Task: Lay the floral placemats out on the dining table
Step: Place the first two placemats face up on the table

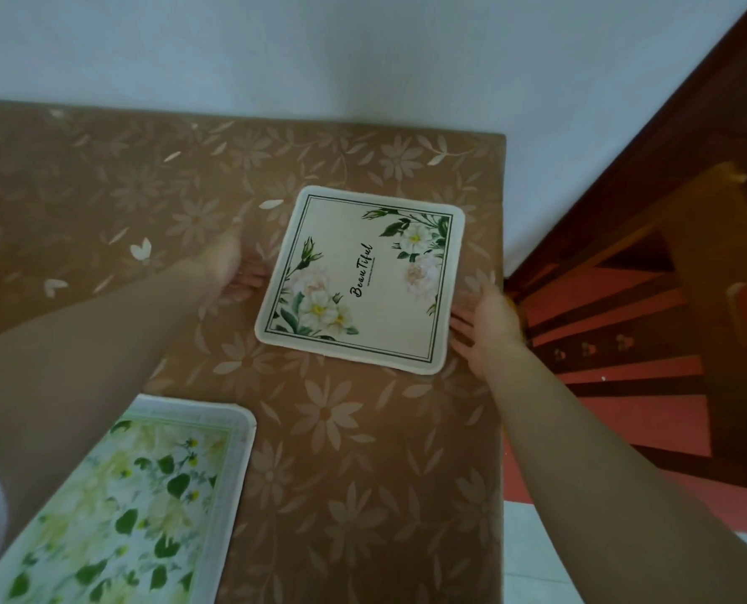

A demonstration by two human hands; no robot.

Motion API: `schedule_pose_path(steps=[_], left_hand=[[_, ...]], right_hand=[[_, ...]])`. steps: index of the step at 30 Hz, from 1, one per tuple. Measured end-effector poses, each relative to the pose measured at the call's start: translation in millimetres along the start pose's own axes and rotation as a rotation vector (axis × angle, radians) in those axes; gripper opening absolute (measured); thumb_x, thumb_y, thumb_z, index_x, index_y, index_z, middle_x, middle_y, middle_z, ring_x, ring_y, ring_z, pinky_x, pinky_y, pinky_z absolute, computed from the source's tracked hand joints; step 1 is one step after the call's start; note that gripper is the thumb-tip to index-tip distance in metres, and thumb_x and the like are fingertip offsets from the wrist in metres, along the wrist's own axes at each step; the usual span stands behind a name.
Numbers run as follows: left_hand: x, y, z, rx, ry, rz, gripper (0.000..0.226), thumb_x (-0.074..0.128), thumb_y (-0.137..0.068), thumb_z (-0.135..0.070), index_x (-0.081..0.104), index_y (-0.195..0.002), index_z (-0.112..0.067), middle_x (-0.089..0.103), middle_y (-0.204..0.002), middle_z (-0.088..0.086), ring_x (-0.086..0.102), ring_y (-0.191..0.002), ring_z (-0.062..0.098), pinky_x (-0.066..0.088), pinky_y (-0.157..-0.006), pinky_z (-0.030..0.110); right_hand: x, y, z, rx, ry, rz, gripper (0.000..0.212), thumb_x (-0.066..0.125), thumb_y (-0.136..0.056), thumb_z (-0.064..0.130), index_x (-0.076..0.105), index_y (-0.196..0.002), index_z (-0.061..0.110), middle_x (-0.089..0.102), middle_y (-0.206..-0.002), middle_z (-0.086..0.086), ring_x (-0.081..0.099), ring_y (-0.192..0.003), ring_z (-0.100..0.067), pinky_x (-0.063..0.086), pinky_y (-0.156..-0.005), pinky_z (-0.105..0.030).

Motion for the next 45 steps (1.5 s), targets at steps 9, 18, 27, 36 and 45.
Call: schedule_pose_path(steps=[9,18,27,36,45], left_hand=[[19.1,24.0,32.5,-0.035,0.015,0.101,0.085,0.021,-0.094,-0.077,0.073,-0.097,-0.011,0.08,-0.075,0.004,0.076,-0.08,0.023,0.057,-0.065,0.034],[29.4,43.4,58.4,-0.1,0.023,0.088,0.086,0.02,-0.094,-0.076,0.076,-0.088,-0.01,0.079,-0.069,0.006,0.073,-0.082,0.025,0.056,-0.064,0.033],[41.8,56.6,64.7,-0.028,0.146,0.024,0.069,0.03,-0.097,-0.071,0.071,-0.085,-0.016,0.073,-0.056,-0.004,0.067,-0.073,0.019,0.048,-0.064,0.032],[36.0,69.4,71.3,0.017,0.29,0.075,0.072,0.036,-0.09,-0.076,0.07,-0.107,-0.015,0.07,-0.109,0.008,0.065,-0.099,0.023,0.049,-0.083,0.037],[34.8,75.1,60.4,-0.003,0.455,0.028,0.078,0.044,-0.085,-0.075,0.065,-0.12,-0.008,0.074,-0.11,0.012,0.066,-0.092,0.027,0.052,-0.081,0.042]], right_hand=[[-12.3,7.2,-3.3,0.007,0.079,0.028,0.042,0.049,-0.098,0.068,0.068,-0.106,0.032,0.072,-0.103,0.003,0.064,-0.093,-0.017,0.044,-0.066,-0.038],[-30.4,18.4,-17.0,0.079,0.156,0.053,0.054,0.045,-0.102,0.061,0.071,-0.116,0.016,0.074,-0.103,-0.002,0.066,-0.095,-0.021,0.044,-0.066,-0.038],[-37.8,16.6,-15.8,0.094,0.179,0.136,0.049,0.051,-0.099,0.056,0.074,-0.109,0.014,0.077,-0.108,-0.007,0.07,-0.101,-0.026,0.053,-0.081,-0.045],[-41.8,26.2,-14.4,0.08,0.149,0.171,0.047,0.047,-0.102,0.055,0.074,-0.101,0.017,0.076,-0.099,-0.004,0.069,-0.094,-0.023,0.051,-0.068,-0.041],[-41.9,20.0,-14.3,0.06,0.189,0.206,0.045,0.05,-0.101,0.052,0.068,-0.119,0.016,0.072,-0.111,-0.004,0.065,-0.1,-0.022,0.049,-0.074,-0.042]])
Point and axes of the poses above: each hand's wrist, its own y-axis away from the middle knuckle, its own x-axis out of the palm, z = x × y, the point moved 3 cm from there along -y, towards the middle knuckle
